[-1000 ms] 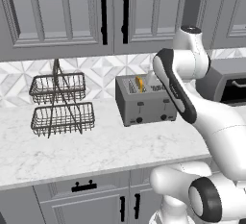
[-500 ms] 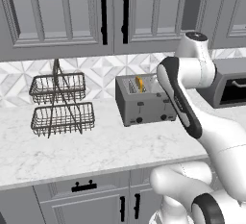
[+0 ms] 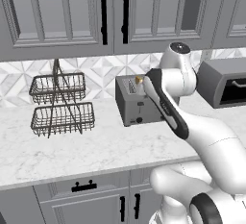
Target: Start the toaster. Once the lever pops up, take the bread to the plate on the dining counter.
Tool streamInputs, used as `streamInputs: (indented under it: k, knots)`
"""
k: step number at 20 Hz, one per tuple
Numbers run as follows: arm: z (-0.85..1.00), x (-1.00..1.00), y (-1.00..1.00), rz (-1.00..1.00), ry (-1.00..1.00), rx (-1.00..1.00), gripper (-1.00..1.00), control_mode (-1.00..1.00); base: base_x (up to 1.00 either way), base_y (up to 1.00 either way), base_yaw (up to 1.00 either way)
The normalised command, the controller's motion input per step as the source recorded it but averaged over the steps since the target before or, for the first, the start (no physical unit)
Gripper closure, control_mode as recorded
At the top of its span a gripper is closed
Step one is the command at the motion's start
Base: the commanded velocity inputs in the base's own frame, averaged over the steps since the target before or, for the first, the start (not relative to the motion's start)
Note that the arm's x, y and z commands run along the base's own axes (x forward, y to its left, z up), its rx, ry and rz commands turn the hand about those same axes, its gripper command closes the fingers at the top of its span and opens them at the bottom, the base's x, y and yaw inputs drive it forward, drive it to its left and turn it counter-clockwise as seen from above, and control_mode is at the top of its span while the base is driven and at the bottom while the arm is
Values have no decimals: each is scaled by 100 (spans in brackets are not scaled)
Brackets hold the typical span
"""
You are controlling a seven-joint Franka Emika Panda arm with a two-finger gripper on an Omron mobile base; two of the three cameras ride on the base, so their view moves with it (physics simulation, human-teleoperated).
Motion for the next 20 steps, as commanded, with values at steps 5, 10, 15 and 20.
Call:
streamInputs:
  k: [5, 10, 15, 20]
  knots:
    - [-52, 36, 1, 0, -10, 0, -100, -100, 0, 0, 0]
    - [-18, 83, 1, 0, -6, 0, -100, -100, 0, 0, 0]
    - [-17, 49, 0, 0, -2, 0, -100, -100, 0, 0, 0]
    - [-20, 38, 0, 0, 1, 0, 100, -100, 0, 0, 0]
